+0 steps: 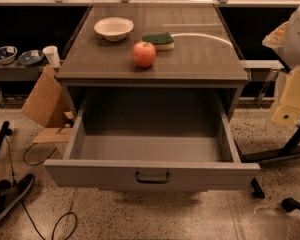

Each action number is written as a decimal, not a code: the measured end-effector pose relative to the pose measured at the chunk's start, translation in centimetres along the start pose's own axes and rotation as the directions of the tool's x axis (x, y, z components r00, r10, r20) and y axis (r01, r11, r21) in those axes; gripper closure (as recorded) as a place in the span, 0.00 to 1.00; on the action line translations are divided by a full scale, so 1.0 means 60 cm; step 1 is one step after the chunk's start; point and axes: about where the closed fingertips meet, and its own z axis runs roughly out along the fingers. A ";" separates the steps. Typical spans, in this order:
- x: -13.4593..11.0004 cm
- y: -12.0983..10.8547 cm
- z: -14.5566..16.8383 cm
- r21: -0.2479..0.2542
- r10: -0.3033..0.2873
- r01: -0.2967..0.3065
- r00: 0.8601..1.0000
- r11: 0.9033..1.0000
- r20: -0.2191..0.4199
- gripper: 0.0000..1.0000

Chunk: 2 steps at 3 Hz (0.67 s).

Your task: Place apple into top drawer

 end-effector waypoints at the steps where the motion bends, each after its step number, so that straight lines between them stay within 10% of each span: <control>1: -0.001 -0.001 -0.003 0.008 -0.002 0.002 1.000 1.000 0.003 0.00; 2: -0.043 -0.005 -0.006 -0.008 -0.008 0.009 0.995 1.000 0.102 0.00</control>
Offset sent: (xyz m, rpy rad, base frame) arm 0.0073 0.0342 0.0140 0.1556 -0.0156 0.0669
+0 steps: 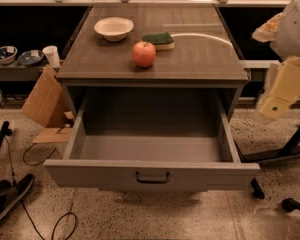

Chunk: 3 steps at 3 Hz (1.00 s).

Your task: Place apple into top drawer

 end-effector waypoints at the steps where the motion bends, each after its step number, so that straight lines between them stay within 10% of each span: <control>1: -0.065 0.001 0.019 -0.072 0.038 -0.028 0.988 0.997 0.147 0.00; 3: -0.218 0.019 0.083 -0.245 0.226 -0.131 0.880 0.961 0.417 0.00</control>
Offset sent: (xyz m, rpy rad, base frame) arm 0.0402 0.1489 -0.0082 0.6108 0.1806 -0.0077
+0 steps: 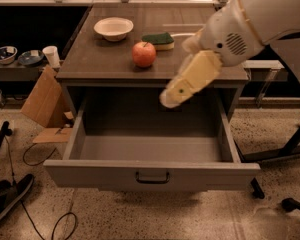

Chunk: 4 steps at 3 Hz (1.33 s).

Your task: Place apple into top drawer

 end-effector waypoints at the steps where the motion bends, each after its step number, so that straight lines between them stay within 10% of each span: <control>1: -0.018 -0.005 0.002 0.017 -0.004 0.004 1.000 1.000 0.031 0.00; 3: -0.018 -0.015 0.009 0.041 0.020 -0.023 0.998 0.999 0.067 0.00; 4: -0.018 -0.033 0.037 0.082 0.136 -0.151 0.977 0.985 0.167 0.00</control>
Offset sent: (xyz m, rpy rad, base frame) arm 0.0075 0.0082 0.0078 0.0323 -0.0282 -0.0157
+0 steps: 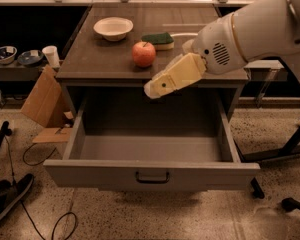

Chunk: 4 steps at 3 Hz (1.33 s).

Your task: Place apple into top drawer

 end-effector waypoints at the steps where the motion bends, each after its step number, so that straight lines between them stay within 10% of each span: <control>1: -0.015 -0.025 0.051 0.049 0.099 -0.104 0.991 0.993 0.088 0.00; 4: -0.097 -0.170 0.143 0.223 0.024 -0.064 0.983 0.973 0.179 0.00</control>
Offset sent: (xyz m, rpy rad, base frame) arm 0.1206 0.0502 0.0047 0.1844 -0.1642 -0.2681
